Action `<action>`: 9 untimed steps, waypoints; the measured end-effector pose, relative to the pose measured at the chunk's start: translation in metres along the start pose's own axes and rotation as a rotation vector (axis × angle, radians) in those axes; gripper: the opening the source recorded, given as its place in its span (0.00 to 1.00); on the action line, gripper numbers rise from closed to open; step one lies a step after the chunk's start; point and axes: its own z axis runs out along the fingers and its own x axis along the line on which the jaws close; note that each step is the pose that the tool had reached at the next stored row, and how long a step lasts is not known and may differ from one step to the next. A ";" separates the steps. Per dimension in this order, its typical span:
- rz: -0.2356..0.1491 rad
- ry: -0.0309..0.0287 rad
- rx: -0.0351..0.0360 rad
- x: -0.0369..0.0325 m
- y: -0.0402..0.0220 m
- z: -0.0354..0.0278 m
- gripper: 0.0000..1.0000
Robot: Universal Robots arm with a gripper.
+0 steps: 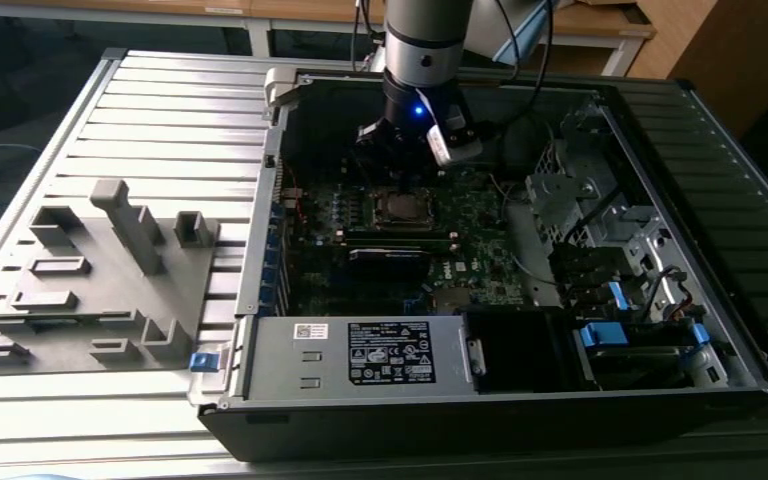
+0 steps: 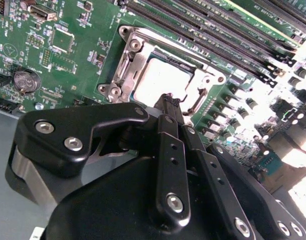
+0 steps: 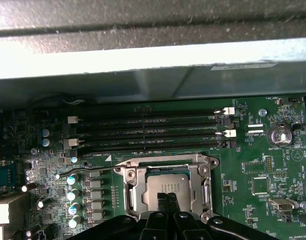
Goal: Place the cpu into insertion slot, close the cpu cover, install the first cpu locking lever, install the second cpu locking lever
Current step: 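Install the first cpu locking lever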
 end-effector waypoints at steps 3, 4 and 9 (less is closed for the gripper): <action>0.000 0.0002 0.0004 0.0000 0.0000 -0.0009 0.11; 0.000 0.0000 0.0000 0.0000 0.0000 -0.0010 0.11; 0.000 0.0000 -0.0001 0.0000 0.0000 -0.0010 0.11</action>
